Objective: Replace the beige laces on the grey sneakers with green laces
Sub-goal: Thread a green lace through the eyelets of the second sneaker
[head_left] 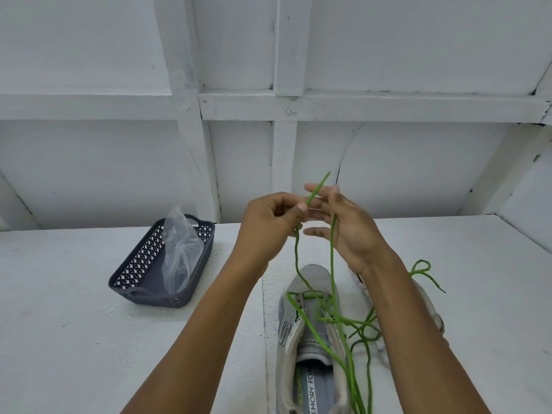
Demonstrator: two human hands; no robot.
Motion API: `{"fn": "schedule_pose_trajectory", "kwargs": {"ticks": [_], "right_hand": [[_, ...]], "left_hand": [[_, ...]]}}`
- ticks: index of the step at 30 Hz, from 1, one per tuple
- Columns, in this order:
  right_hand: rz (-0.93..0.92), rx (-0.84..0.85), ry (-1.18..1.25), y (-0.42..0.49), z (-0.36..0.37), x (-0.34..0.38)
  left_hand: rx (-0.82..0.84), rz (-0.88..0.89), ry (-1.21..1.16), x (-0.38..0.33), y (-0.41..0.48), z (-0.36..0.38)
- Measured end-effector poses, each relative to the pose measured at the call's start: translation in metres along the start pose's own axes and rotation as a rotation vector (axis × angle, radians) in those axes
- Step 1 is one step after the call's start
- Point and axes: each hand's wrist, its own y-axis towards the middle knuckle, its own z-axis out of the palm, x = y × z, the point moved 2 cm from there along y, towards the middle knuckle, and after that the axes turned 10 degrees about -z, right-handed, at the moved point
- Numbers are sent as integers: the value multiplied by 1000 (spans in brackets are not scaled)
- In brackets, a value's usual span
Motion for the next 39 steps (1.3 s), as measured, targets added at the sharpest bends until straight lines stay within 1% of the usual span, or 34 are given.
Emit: {"fn": "schedule_pose_trajectory", "kwargs": {"ticks": [3,5,7,11,15,19,24,29,34,39], "right_hand": [[-37,-7,18,1,6,4],[-37,-17,74,2,8,5],[-27,-8,131,3,10,4],[-9,26,110,-3,16,2],[-8,46,135,-11,20,4],[30,42,169,-16,20,5],[64,70,122,-23,23,5],[57,96,84,-33,25,5],[54,120,79,-40,29,5],[5,90,150,-46,23,4]], "left_hand": [[22,-35,111,5,-4,6],[72,-43,181,7,-7,11],[88,-31,207,9,-9,14],[85,-1,159,13,-13,19],[18,23,102,17,-21,20],[6,50,129,22,-31,20],[3,79,159,22,-45,22],[-27,93,163,20,-52,22],[-5,105,189,18,-57,21],[0,59,80,12,-55,12]]}}
